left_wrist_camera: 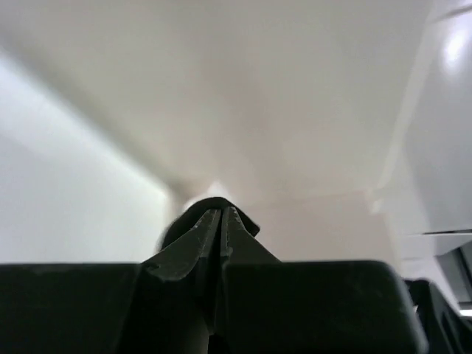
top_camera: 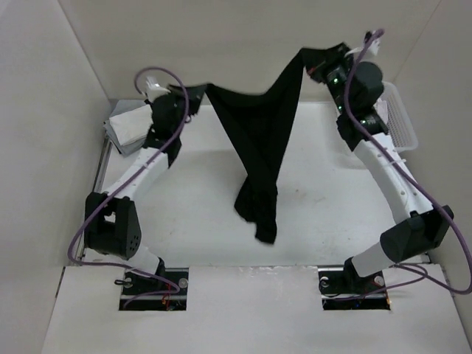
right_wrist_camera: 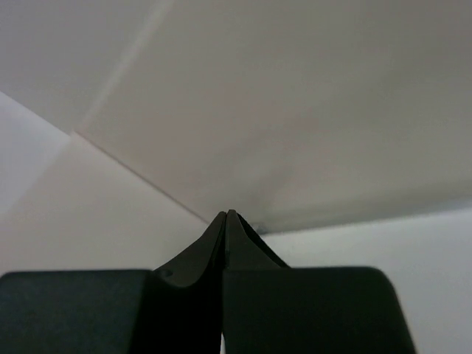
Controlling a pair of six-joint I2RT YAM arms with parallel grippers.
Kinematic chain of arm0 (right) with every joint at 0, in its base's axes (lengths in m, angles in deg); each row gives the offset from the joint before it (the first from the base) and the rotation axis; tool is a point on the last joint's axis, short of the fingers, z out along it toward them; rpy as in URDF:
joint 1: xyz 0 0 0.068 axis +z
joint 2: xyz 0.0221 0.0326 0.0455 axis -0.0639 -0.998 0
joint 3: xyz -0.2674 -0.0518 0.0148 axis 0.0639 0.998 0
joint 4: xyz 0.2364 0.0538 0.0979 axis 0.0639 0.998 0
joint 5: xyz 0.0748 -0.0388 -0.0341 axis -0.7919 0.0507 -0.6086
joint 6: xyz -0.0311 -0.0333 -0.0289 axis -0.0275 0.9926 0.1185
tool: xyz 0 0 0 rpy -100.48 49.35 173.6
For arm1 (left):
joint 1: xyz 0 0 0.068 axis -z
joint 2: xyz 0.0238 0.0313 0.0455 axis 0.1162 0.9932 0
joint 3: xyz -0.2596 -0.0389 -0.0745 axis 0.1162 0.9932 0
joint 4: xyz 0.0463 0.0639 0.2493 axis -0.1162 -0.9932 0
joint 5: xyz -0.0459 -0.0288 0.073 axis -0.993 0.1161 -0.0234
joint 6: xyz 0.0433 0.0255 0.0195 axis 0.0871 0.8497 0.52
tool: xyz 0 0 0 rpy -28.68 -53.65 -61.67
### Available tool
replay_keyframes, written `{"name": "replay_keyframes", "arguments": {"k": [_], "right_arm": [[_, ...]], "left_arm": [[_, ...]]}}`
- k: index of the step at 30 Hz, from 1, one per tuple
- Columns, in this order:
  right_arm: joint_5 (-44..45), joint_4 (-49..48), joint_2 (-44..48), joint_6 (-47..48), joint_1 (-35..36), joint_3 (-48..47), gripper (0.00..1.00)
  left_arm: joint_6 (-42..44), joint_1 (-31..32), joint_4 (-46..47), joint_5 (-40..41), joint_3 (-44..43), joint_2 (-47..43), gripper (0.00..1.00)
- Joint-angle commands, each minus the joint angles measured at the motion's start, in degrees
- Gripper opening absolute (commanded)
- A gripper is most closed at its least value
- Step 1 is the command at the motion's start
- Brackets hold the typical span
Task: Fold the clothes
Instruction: Flatten the tank top out
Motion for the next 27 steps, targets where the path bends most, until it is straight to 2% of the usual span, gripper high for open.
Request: {"name": "replay_keyframes", "arguments": {"k": [1, 4, 6, 8, 14, 18, 22, 27], "right_arm": [[-1.68, 1.75, 2.32, 1.64, -0.05, -14.14, 0.00], [-1.76, 2.72, 4.68, 3.23, 0.04, -16.72, 0.00], [-2.20, 2.02, 8.28, 3.85, 1.09, -12.09, 0.00], [-1.86, 0.27, 13.11, 4.11, 2.84, -3.14, 0.00], [3.93, -7.46, 29.02, 1.04, 10.31, 34.81, 0.00], [9.39, -10.98, 32.91, -5.53, 15.33, 57.77, 0.00], [10.01, -11.87, 29.75, -12.83, 16.82, 70.10, 0.01], [10.98, -6.35, 32.98, -18.29, 17.44, 76.79, 0.09]], "left_arm": [[3.79, -4.48, -2.05, -6.42, -12.52, -5.88, 0.00], [5.11, -7.12, -3.20, -8.97, -16.59, -8.51, 0.00], [6.17, -8.00, -2.76, -9.68, -13.80, -11.67, 0.00], [6.70, -8.27, -0.93, -9.59, -7.48, -15.54, 0.00], [6.96, -9.76, 7.25, -11.88, 20.63, -27.06, 0.01], [7.31, -9.94, 14.37, -14.69, 41.30, -29.97, 0.02], [7.49, -9.06, 20.78, -14.96, 54.05, -27.25, 0.04], [9.51, -7.74, 21.94, -15.92, 59.52, -24.26, 0.06]]}}
